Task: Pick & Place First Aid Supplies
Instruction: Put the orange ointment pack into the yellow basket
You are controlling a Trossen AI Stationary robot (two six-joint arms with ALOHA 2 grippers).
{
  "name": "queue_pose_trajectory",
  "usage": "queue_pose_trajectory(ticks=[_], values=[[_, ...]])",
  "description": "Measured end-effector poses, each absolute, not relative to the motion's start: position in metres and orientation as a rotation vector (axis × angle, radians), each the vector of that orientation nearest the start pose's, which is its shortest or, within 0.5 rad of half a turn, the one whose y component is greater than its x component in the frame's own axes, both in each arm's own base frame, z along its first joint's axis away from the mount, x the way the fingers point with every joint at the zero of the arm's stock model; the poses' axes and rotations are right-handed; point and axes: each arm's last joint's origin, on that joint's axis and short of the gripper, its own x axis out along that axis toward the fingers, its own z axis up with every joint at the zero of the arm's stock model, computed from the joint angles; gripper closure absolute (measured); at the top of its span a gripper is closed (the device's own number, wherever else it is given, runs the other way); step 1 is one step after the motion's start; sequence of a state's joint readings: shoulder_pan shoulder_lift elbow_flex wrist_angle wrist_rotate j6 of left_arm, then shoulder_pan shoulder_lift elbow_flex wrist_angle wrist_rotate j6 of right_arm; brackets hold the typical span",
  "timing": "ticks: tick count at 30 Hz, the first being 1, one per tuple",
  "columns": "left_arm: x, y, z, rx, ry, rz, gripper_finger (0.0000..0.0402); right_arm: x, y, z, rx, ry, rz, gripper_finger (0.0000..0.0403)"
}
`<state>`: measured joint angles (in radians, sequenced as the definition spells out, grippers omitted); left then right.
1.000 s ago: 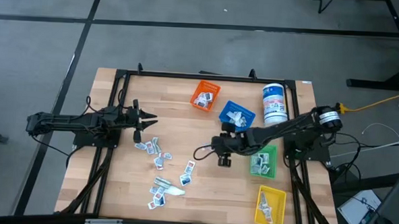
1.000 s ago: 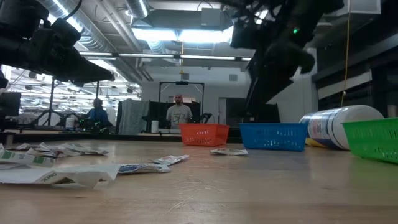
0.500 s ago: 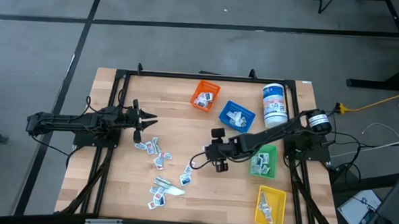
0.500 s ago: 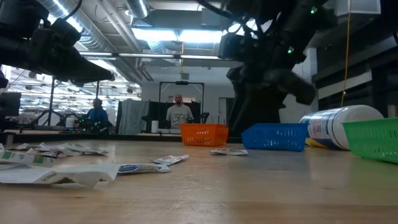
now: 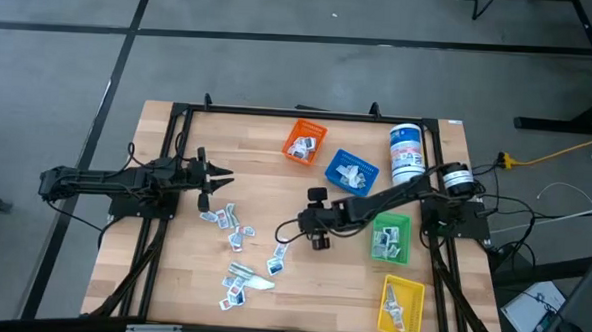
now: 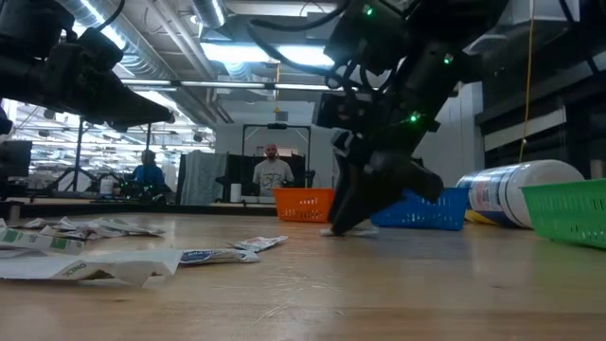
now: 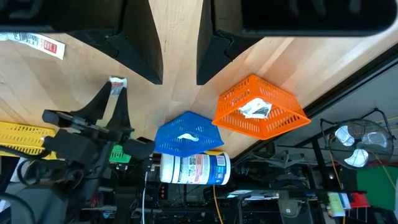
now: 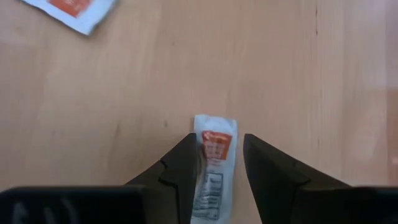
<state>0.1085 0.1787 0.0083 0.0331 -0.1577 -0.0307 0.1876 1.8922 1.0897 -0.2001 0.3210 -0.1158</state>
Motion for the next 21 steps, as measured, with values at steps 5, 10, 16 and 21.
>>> queue_pose_trajectory(ticks=[5, 10, 16, 21], values=[[0.1061, 0.0161, 0.1549, -0.027, 0.133, 0.268, 0.0311, 0.3641, 0.0595, 0.1359, -0.343, 0.987, -0.044, 0.0297], [0.1061, 0.0161, 0.1548, -0.027, 0.133, 0.268, 0.0309, 0.364, 0.0599, 0.1356, -0.335, 0.988, -0.037, 0.0353], [0.1061, 0.0162, 0.1549, -0.027, 0.133, 0.268, 0.0311, 0.364, 0.06, 0.1355, -0.335, 0.989, -0.036, 0.0396], [0.1061, 0.0161, 0.1548, -0.027, 0.133, 0.268, 0.0309, 0.3641, 0.0622, 0.136, -0.328, 0.987, -0.022, 0.0392]])
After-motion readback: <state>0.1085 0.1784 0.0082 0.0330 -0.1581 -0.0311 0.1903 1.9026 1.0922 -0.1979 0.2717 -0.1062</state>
